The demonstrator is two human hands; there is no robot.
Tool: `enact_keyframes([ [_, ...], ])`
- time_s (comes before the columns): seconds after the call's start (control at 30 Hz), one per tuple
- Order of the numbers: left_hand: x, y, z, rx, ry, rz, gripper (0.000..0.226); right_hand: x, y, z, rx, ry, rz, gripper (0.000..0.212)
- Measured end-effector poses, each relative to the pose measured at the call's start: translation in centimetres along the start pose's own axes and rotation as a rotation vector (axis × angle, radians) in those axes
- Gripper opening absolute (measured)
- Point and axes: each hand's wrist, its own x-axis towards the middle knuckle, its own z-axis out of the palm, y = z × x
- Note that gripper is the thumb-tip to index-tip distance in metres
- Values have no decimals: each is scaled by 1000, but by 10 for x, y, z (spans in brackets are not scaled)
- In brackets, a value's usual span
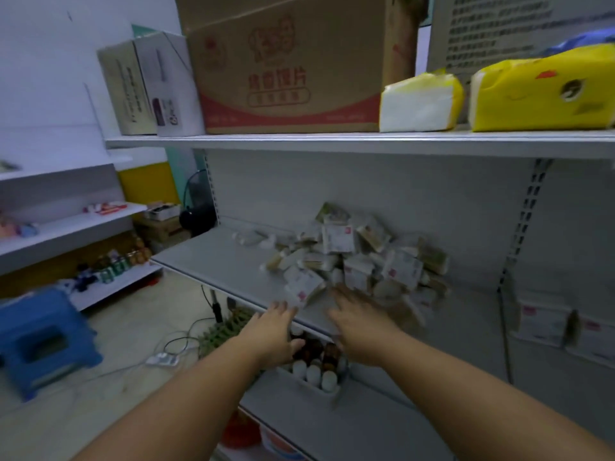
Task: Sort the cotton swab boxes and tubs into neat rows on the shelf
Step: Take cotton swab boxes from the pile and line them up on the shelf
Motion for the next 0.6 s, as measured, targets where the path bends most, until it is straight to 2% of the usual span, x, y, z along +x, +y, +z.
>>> enact_keyframes([
  [0.07,18,-20,-12,10,-14,31,74,36,-4,0,8,93,-82,55],
  [0.13,36,-46,-34,-93,40,-3,72,72,-1,-9,54,220,-100,51],
  [0.23,60,-84,-59,-299,148,-118,66,105,6,-15,84,378,-55,42],
  [0.3,73,-106,-58,-314,131,-159,64,106,6,-4,150,466,-3,32],
  [0.37,91,-122,-55,-366,81,-174,63,101,5,13,276,523,123,16],
  [0.47,133,-135,-61,-590,163,-185,48,103,-1,36,437,427,404,45],
  [0.53,161,-140,-62,-841,234,-180,40,110,-7,49,575,423,560,46],
  [0.6,182,-145,-56,-949,189,-103,47,119,-14,56,775,444,756,44],
])
